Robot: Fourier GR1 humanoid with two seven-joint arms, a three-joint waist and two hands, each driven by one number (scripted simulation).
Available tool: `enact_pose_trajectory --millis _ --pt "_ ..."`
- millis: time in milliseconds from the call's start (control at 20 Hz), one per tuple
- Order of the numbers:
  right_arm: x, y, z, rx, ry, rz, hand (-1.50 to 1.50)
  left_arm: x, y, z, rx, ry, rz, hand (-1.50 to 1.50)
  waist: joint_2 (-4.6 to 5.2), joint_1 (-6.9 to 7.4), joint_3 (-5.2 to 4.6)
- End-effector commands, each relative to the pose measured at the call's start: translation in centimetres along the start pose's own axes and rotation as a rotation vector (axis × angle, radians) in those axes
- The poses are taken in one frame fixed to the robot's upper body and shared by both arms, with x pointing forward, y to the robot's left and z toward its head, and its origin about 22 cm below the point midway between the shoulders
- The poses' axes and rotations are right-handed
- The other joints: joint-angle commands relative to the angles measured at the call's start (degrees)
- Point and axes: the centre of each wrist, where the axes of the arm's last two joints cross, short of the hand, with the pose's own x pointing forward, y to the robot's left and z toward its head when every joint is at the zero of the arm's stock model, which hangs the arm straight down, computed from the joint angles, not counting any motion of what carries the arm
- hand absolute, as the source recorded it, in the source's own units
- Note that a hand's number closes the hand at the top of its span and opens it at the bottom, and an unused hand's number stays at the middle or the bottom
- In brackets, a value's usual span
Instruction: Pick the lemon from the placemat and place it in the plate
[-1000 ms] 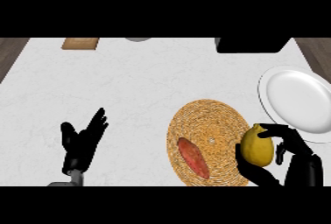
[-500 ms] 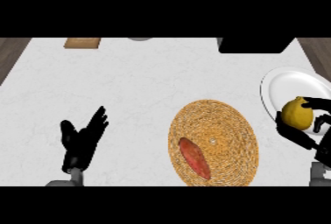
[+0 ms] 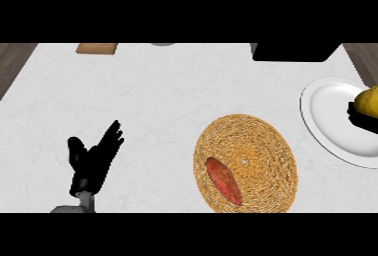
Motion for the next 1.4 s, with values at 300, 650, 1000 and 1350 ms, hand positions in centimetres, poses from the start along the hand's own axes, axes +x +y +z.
enact_pose_trajectory --millis 300,650,1000,1350 --pt "-5.0 -1.4 -2.5 0.234 0.195 0.271 -1.5 -0.2 -1.9 -0.3 -0.046 -0.004 -0.027 0.0 1.04 2.56 0.04" --pt "-4.7 -0.6 -3.4 0.35 0.172 0.046 -1.5 0.5 -0.4 -0.5 -0.03 -0.013 -0.014 0.0 0.94 2.03 0.24" --pt "-5.0 -0.4 -3.1 0.153 0.116 -0.263 -1.5 0.8 0.1 -0.2 -0.025 -0.018 -0.01 0.0 0.86 1.7 0.36" --pt "-7.7 -6.5 -4.1 0.158 0.187 -0.386 -1.5 1.2 0.1 -0.3 -0.011 -0.012 -0.005 0.0 0.61 0.92 0.21"
